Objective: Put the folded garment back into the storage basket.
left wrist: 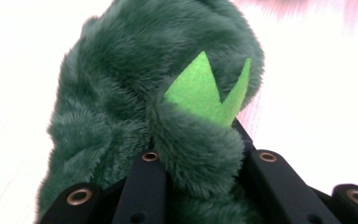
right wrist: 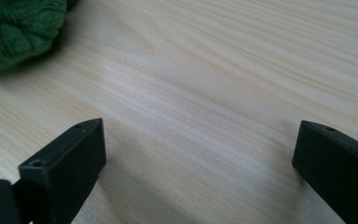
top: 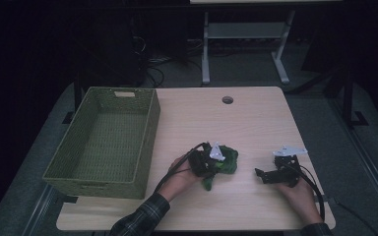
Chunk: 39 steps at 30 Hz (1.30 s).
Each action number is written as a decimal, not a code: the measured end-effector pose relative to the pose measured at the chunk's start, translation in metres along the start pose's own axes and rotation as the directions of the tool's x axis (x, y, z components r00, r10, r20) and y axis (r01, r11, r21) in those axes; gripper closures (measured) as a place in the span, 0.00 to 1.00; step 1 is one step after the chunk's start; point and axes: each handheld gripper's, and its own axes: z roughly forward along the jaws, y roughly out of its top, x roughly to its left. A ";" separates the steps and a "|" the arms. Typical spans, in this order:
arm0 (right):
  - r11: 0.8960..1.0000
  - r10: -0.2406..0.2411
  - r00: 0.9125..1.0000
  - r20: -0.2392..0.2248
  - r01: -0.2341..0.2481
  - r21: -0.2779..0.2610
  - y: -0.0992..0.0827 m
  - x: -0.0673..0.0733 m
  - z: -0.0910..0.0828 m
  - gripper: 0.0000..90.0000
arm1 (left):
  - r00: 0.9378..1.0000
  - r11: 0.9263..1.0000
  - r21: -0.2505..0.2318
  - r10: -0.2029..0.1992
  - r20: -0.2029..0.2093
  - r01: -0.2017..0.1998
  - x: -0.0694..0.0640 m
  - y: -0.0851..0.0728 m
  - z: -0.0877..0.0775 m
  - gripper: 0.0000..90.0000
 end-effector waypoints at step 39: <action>1.000 0.005 1.000 0.001 -0.005 0.001 0.000 0.000 0.000 0.03 | 0.992 0.988 -0.123 -0.078 0.095 0.090 0.042 0.007 -0.145 0.83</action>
